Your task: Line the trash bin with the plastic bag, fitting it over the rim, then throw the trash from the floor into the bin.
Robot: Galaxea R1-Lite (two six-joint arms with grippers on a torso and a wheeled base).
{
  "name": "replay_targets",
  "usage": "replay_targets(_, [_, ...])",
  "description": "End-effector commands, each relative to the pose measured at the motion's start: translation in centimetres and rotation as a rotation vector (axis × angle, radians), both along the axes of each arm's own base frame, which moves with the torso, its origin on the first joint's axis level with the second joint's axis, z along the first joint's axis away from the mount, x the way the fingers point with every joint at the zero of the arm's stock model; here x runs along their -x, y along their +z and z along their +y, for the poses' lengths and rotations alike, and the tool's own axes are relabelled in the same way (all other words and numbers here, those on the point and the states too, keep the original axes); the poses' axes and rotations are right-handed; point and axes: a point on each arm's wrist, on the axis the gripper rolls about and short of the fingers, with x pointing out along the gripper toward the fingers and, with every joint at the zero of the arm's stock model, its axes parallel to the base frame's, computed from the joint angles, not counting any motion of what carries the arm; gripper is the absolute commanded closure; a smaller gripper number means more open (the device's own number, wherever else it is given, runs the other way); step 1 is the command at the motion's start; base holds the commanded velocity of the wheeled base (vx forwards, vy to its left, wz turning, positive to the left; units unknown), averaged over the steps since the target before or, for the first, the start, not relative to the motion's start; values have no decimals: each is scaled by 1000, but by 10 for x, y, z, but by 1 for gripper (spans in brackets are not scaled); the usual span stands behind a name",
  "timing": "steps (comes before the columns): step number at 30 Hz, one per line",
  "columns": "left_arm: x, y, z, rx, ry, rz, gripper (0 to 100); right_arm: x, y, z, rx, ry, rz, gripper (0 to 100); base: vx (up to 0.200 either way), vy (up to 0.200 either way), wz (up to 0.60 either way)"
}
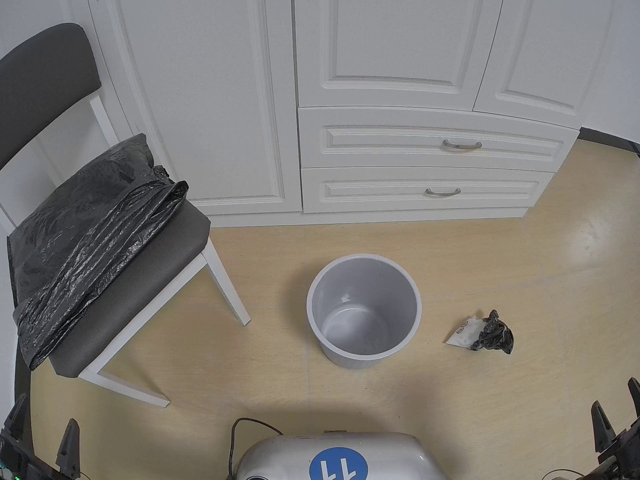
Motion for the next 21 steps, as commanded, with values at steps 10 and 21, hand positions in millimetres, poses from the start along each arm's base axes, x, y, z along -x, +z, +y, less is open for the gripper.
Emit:
replay_targets(10, [0,-5,0,0,0,1,0,0,-5,0,0,0,2,0,0,0,0])
replay_targets(21, [0,-5,0,2,2,3,0,0,-5,0,-1,0,0,0,0,0,0])
